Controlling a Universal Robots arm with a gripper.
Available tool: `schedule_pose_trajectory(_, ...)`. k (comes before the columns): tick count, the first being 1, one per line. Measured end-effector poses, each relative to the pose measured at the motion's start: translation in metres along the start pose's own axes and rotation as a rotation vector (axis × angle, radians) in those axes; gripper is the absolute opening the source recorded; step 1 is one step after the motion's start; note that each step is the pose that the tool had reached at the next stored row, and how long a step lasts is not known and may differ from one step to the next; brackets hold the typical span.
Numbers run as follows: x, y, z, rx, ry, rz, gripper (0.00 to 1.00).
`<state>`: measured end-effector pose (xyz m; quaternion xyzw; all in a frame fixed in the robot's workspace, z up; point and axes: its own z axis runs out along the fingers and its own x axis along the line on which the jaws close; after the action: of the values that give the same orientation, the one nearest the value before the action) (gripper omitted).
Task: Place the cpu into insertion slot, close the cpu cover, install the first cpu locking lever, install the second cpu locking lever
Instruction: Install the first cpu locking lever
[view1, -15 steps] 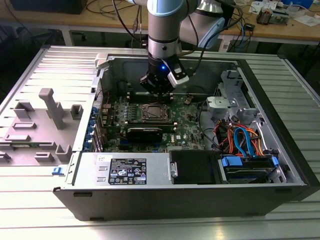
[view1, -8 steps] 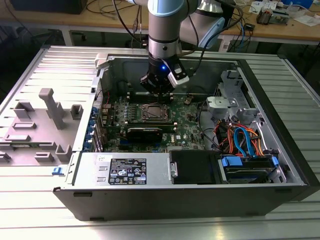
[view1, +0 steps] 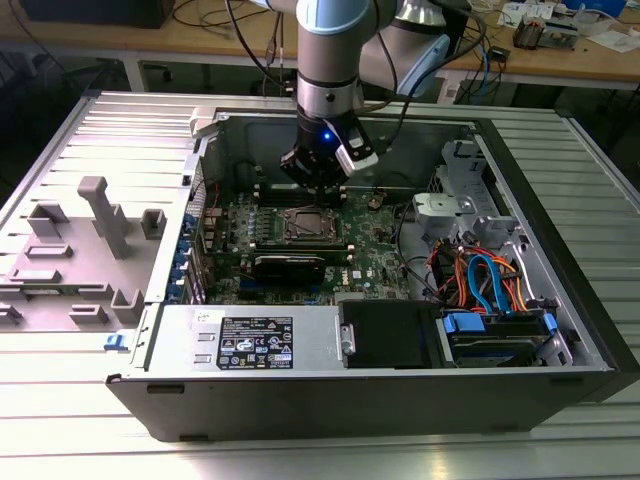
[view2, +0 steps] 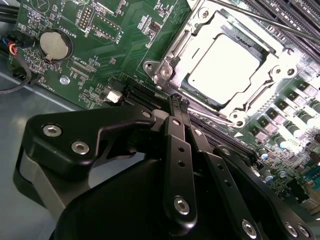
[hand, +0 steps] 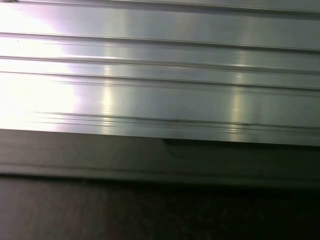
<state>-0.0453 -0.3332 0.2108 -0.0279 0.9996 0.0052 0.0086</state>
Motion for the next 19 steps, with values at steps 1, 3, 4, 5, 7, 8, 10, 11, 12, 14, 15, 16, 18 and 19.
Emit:
schedule_pose_trajectory(1,-0.0004,0.0,0.0006,-0.0001,0.0002,0.0,0.11)
schedule_pose_trajectory(3,-0.0012,-0.0001,0.0017,-0.0002,0.0,0.0,0.11)
schedule_pose_trajectory(4,-0.0013,-0.0001,0.002,-0.0002,-0.0001,0.0,0.11)
schedule_pose_trajectory(5,-0.0013,-0.0001,0.0023,-0.0003,0.0,0.0,0.11)
schedule_pose_trajectory(7,-0.0014,-0.0001,0.0029,-0.0007,0.0,0.0,0.11)
schedule_pose_trajectory(8,-0.0014,-0.0001,0.003,-0.0008,0.0001,0.0,0.11)
schedule_pose_trajectory(10,-0.0014,-0.0001,0.0033,-0.0018,0.0,0.0,0.11)
schedule_pose_trajectory(11,-0.0016,-0.0001,0.0035,-0.0022,0.0,0.0,0.11)
schedule_pose_trajectory(12,-0.0016,-0.0001,0.0035,-0.0022,-0.0001,0.0,0.11)
schedule_pose_trajectory(14,-0.0016,-0.0001,0.003,-0.0023,-0.0001,0.0,0.11)
schedule_pose_trajectory(15,-0.0016,-0.0001,0.0021,-0.0025,-0.0001,0.0,0.11)
schedule_pose_trajectory(16,-0.0017,-0.0001,0.0012,-0.0025,-0.0002,0.0,0.11)
schedule_pose_trajectory(18,-0.0017,-0.0001,0.0006,-0.0025,-0.0003,0.0,0.11)
schedule_pose_trajectory(19,-0.0017,0.0,0.0005,-0.0026,-0.0004,0.0,0.11)
